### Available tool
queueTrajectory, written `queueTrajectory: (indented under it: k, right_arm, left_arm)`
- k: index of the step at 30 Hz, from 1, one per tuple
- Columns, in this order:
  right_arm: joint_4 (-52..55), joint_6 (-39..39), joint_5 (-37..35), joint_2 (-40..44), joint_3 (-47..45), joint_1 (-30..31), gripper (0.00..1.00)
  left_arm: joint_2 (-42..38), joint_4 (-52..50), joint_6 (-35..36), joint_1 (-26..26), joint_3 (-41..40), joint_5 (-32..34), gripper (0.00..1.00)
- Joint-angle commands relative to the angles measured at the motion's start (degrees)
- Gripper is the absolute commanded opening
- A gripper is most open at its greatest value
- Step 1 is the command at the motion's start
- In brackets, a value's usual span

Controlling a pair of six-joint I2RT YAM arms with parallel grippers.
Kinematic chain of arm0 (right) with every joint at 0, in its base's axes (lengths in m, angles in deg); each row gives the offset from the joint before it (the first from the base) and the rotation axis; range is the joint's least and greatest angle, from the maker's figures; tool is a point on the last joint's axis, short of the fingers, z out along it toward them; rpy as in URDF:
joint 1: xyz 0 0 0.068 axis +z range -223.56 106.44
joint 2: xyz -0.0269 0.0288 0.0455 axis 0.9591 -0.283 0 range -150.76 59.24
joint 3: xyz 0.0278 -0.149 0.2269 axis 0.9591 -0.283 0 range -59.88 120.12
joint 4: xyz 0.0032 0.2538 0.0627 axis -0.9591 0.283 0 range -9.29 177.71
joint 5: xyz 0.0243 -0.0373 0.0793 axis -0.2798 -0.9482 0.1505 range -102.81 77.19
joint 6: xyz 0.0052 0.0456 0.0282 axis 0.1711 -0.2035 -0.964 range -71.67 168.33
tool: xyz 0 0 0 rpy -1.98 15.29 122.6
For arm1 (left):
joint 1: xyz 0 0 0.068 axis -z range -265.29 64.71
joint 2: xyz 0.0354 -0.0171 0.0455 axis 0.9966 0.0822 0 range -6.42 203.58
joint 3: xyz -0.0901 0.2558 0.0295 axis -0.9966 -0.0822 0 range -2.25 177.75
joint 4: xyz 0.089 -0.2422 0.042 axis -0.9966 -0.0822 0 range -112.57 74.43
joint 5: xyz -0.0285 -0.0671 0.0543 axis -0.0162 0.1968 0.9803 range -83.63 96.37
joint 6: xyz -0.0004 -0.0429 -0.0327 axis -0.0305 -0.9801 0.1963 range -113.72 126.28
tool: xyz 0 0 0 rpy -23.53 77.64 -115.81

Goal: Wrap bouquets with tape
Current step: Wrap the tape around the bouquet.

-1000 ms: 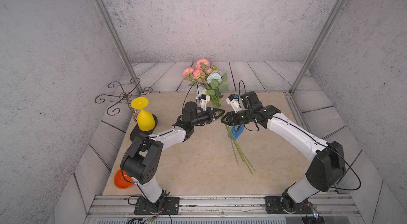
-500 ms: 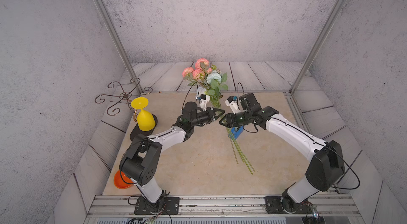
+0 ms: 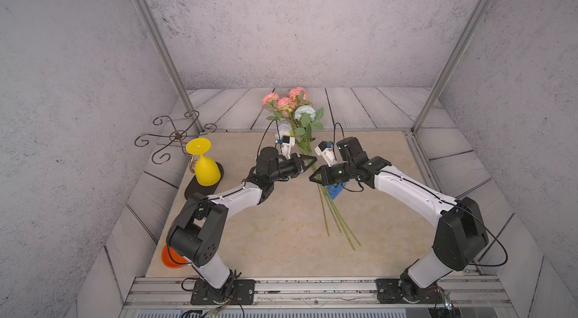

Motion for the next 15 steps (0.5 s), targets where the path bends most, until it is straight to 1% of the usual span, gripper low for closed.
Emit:
queueTrajectory:
  k: [1, 2, 3, 4, 5, 6, 7, 8, 9, 11, 12, 15]
  right_arm:
    - [-1.6, -0.8, -1.0, 0.2, -1.1, 0.1, 0.00]
    - [-1.4, -0.4, -1.7, 0.5, -1.5, 0.2, 0.00]
    - [-0.7, 0.1, -2.5, 0.4, -1.5, 0.2, 0.00]
    - [-0.4, 0.2, -3.4, 0.0, -1.6, 0.2, 0.00]
    - [-0.5, 0.0, -4.1, -0.8, -1.9, 0.4, 0.00]
    - [-0.6, 0.0, -4.7, -1.9, -1.9, 0.5, 0.00]
    - [-0.7, -0.3, -5.4, -3.0, -1.8, 0.8, 0.00]
    - [-1.8, -0.7, -5.9, -4.3, -2.1, 1.1, 0.00]
    - [-3.2, -1.4, -6.8, -5.2, -2.4, 1.5, 0.00]
    - [-3.4, -1.8, -8.7, -7.6, -1.4, 2.6, 0.00]
    - [-3.8, -1.9, -9.1, -9.1, -0.8, 3.4, 0.00]
    - [-3.9, -2.4, -10.4, -13.6, 1.3, 5.4, 0.00]
  left_arm:
    - [-3.1, 4.6, 1.8, 0.6, -1.6, -0.1, 0.00]
    - [-3.4, 4.4, 2.1, 0.5, -1.9, 0.0, 0.00]
    - [-3.7, 3.0, 2.8, 0.5, -2.0, 0.3, 0.04]
    - [-4.5, 0.6, 3.6, 0.4, -2.3, 1.3, 0.16]
    - [-6.4, -3.8, 4.7, 0.0, -2.9, 3.5, 0.32]
    - [-9.0, -10.4, 6.4, -0.2, -3.3, 7.1, 0.49]
    - [-11.0, -17.9, 8.4, -0.5, -3.1, 11.1, 0.61]
    - [-13.6, -25.7, 10.8, -0.7, -2.8, 15.9, 0.91]
    - [-15.9, -31.4, 13.0, -1.1, -2.8, 19.4, 0.97]
    - [-18.6, -41.7, 14.8, -2.5, -2.1, 23.2, 0.97]
    - [-19.6, -44.8, 15.1, -3.4, -2.2, 23.5, 0.97]
    - [-22.4, -46.6, 14.9, -4.8, -4.8, 24.0, 0.97]
